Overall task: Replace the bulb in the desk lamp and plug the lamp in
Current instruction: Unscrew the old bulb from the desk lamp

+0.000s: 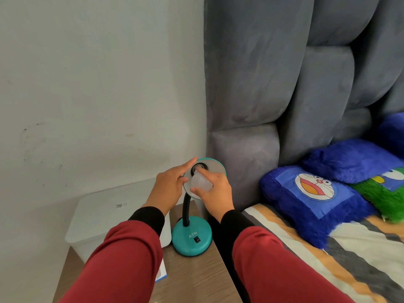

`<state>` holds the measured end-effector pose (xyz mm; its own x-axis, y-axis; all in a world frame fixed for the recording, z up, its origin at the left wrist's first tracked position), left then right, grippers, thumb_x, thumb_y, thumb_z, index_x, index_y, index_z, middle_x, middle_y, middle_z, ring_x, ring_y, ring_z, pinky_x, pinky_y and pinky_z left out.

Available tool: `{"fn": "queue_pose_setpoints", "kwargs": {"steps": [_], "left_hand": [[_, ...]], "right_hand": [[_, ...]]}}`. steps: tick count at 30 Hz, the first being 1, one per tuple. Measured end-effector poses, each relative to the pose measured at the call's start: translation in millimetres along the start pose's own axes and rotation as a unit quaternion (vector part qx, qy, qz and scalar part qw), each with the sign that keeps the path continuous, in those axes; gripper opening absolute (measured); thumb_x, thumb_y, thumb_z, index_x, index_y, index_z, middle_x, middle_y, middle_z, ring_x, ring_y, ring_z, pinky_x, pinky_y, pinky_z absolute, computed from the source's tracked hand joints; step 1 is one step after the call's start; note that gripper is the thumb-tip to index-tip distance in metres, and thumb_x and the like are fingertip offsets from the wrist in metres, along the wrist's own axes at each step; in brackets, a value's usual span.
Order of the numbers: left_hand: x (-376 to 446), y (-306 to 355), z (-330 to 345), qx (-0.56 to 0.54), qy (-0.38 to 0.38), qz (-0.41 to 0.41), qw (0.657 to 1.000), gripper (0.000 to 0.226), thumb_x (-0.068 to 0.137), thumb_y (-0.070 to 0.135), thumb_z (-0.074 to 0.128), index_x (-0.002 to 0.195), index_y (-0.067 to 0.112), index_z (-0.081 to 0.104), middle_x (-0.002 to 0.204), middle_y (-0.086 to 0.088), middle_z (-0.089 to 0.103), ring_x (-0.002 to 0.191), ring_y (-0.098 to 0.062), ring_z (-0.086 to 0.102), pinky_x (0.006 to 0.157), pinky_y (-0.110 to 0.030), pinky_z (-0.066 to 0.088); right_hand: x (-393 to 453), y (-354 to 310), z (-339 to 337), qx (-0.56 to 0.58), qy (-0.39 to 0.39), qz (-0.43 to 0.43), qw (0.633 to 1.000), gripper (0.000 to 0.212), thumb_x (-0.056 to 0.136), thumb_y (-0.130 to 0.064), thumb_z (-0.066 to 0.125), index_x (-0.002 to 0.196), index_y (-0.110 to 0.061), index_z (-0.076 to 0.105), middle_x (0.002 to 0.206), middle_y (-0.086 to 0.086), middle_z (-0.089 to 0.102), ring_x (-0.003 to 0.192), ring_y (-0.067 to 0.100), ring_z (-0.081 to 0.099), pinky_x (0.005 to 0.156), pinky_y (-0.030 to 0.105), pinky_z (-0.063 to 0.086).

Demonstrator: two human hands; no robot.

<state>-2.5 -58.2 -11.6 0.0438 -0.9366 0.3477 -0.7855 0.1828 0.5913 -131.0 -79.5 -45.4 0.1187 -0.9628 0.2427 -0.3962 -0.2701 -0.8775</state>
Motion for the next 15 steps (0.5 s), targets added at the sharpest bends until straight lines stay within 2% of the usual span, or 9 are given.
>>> {"fn": "queue_pose_setpoints", "kwargs": {"steps": [2,5,6,9,11,15], "left_hand": [[0,0,-1,0.003,0.005,-0.001,1.000,0.056,0.097,0.004,0.046,0.140,0.039,0.037,0.113,-0.009,0.062,0.085,-0.009,0.048,0.093,-0.012,0.037],[-1,2,0,-0.002,0.008,0.003,1.000,0.056,0.097,0.003,0.046,0.140,0.037,0.039,0.115,-0.010,0.062,0.089,-0.013,0.053,0.094,-0.011,0.036],[-1,3,0,-0.001,0.009,0.005,1.000,0.056,0.097,0.002,0.046,0.140,0.037,0.039,0.116,-0.011,0.062,0.092,-0.015,0.055,0.095,-0.012,0.036],[-1,3,0,0.000,0.015,0.006,1.000,0.055,0.096,0.003,0.046,0.140,0.036,0.040,0.118,-0.014,0.062,0.107,-0.022,0.057,0.097,-0.016,0.039],[-1,4,0,0.006,0.018,0.012,1.000,0.055,0.096,0.003,0.047,0.140,0.036,0.040,0.118,-0.015,0.062,0.109,-0.024,0.057,0.097,-0.017,0.039],[-1,5,-1,0.013,0.014,0.015,1.000,0.055,0.097,0.004,0.045,0.141,0.037,0.038,0.119,-0.019,0.060,0.108,-0.026,0.056,0.095,-0.019,0.040]], "right_hand": [[0,0,0,-0.027,0.004,-0.015,1.000,0.064,0.080,-0.002,0.066,0.137,-0.025,0.047,0.136,0.003,0.045,0.127,0.017,0.043,0.096,0.004,0.024],[-2,-2,-4,-0.023,0.021,-0.009,0.999,0.067,0.079,0.006,0.059,0.139,-0.020,0.043,0.141,0.004,0.047,0.130,0.019,0.044,0.105,0.016,0.031],[-3,-3,-4,-0.019,0.023,-0.014,0.999,0.066,0.078,0.006,0.059,0.137,-0.019,0.045,0.139,0.004,0.049,0.129,0.019,0.045,0.103,0.015,0.031],[-3,-4,-5,-0.026,0.017,-0.036,0.999,0.059,0.075,0.008,0.059,0.128,-0.018,0.054,0.133,0.002,0.049,0.125,0.017,0.046,0.100,0.010,0.027],[-3,-4,-7,-0.029,0.012,-0.033,0.999,0.055,0.074,0.006,0.061,0.123,-0.019,0.057,0.130,0.000,0.048,0.122,0.015,0.045,0.097,0.008,0.026],[-4,-4,-11,-0.027,0.016,-0.020,0.999,0.046,0.075,-0.009,0.073,0.118,-0.023,0.061,0.127,0.001,0.049,0.109,0.006,0.042,0.078,-0.012,0.024]]}}
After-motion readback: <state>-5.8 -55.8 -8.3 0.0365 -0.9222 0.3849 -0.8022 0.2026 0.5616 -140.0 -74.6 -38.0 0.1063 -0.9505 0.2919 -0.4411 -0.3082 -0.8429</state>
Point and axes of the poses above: each hand's wrist, its own x-axis towards the middle knuckle, its own z-axis out of the palm, y = z × x, the point moved 2 cm from there along x, towards the middle knuckle
